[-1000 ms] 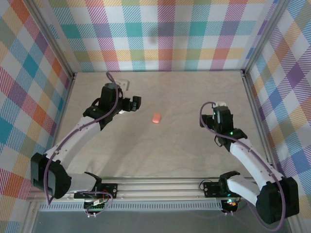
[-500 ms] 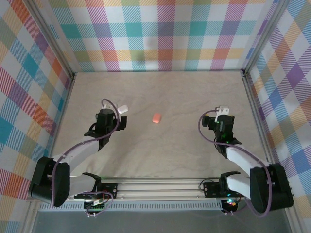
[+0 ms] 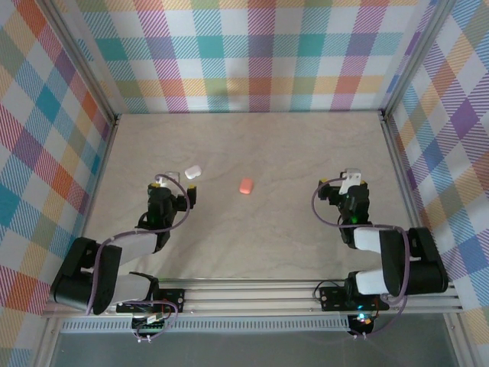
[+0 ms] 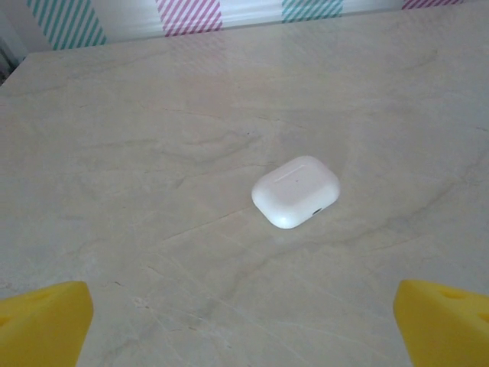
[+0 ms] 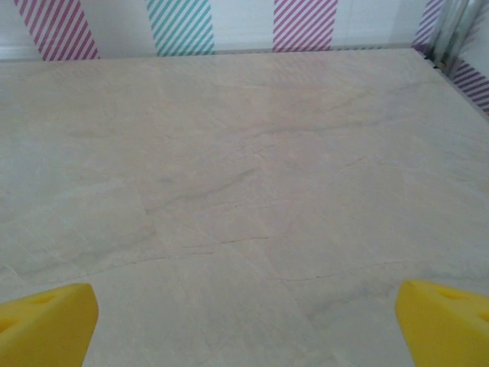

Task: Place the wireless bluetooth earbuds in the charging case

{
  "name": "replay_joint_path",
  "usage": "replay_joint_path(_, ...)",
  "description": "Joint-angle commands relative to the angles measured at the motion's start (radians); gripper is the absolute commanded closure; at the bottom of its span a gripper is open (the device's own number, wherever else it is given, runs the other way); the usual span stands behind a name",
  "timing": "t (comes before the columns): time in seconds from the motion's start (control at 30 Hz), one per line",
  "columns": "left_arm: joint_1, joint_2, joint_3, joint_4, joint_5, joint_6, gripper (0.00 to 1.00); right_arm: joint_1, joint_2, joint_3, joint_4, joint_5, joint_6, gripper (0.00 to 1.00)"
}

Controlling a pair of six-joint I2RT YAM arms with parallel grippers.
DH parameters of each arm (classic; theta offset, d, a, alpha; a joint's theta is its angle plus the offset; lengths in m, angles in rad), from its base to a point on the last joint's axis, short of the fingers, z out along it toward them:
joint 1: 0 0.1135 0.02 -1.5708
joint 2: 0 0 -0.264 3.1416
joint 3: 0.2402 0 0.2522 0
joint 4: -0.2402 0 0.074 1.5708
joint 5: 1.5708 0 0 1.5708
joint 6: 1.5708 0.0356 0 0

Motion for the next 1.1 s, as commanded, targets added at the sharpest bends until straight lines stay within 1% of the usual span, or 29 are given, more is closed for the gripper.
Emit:
replay_joint_path(0.0, 0.034, 0.07, -0.02, 0.196, 0.06, 0.035, 0.0, -0.007, 0.078, -0.001, 0.173, -0.031, -0.018, 0.0)
replay_joint_path(0.1, 0.05, 0.134, -0.001, 0.212, 0.09, 0.032, 0.0, -0.006, 0.154, 0.015, 0.227, -0.019, -0.019, 0.0)
replay_joint_path(0.17, 0.06, 0.134, 0.013, 0.186, 0.098, 0.022, 0.0, -0.007, 0.131, 0.056, 0.104, 0.006, -0.001, 0.0)
replay_joint_path(0.23, 0.069, 0.141, 0.022, 0.178, 0.109, 0.016, 0.0, -0.007, 0.149, 0.117, 0.026, 0.046, 0.014, 0.0)
replay_joint_path(0.27, 0.076, 0.142, 0.03, 0.162, 0.117, 0.011, 0.0, -0.023, 0.143, 0.127, -0.017, 0.017, 0.026, 0.0)
replay_joint_path(0.37, 0.102, 0.163, 0.045, 0.151, 0.145, -0.013, 0.0, -0.039, 0.142, 0.126, -0.012, 0.003, 0.039, 0.0)
replay_joint_path(0.47, 0.123, 0.257, 0.042, 0.258, 0.189, -0.015, 0.0, -0.039, 0.141, 0.123, -0.008, 0.004, 0.038, 0.0)
replay_joint_path(0.5, 0.132, 0.241, 0.052, 0.205, 0.188, -0.028, 0.0, -0.039, 0.141, 0.123, -0.007, 0.003, 0.037, 0.0)
replay_joint_path(0.53, 0.141, 0.244, 0.073, 0.167, 0.212, -0.028, 0.0, -0.039, 0.141, 0.123, -0.009, 0.003, 0.037, 0.0)
replay_joint_path(0.6, 0.152, 0.244, 0.088, 0.138, 0.234, -0.032, 0.0, -0.04, 0.141, 0.124, -0.009, 0.004, 0.036, 0.0)
replay_joint_path(0.83, 0.164, 0.254, 0.122, 0.092, 0.179, -0.072, 0.0, -0.039, 0.141, 0.125, -0.008, 0.004, 0.036, 0.0)
replay_joint_path(1.07, 0.164, 0.254, 0.124, 0.086, 0.177, -0.075, 0.0, -0.038, 0.141, 0.125, -0.008, 0.004, 0.036, 0.0)
